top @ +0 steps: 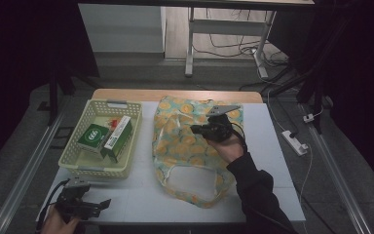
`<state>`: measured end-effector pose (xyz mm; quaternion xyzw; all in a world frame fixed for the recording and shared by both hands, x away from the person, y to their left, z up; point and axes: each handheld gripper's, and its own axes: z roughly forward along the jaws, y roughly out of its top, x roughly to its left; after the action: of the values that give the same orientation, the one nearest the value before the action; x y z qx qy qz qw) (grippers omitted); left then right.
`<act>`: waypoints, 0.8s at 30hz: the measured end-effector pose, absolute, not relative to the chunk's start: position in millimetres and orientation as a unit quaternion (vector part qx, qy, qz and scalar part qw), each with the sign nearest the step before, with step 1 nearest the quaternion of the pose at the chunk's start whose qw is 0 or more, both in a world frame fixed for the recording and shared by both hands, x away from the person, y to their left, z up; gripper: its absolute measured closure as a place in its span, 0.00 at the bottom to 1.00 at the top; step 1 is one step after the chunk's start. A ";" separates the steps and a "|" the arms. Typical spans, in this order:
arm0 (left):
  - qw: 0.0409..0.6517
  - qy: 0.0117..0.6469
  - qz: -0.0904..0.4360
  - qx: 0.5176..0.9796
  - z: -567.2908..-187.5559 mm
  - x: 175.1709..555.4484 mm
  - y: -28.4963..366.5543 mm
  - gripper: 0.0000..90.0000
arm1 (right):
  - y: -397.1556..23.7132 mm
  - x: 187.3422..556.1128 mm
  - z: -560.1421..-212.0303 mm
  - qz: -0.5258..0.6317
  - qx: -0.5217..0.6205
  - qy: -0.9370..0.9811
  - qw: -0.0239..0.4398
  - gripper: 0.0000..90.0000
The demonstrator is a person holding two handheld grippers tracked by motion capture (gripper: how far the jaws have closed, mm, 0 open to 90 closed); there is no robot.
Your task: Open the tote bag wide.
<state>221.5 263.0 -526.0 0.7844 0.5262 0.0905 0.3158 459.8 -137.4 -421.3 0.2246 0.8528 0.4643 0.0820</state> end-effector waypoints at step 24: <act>0.319 0.527 0.091 0.783 -526.0 221.2 263.5 0.02 | -135.6 471.4 -396.8 0.446 0.239 0.858 0.092 1.00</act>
<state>221.2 263.5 -526.0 0.7825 0.5272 0.0908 0.3186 471.4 -135.6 -396.8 0.2387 0.8576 0.4462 0.0918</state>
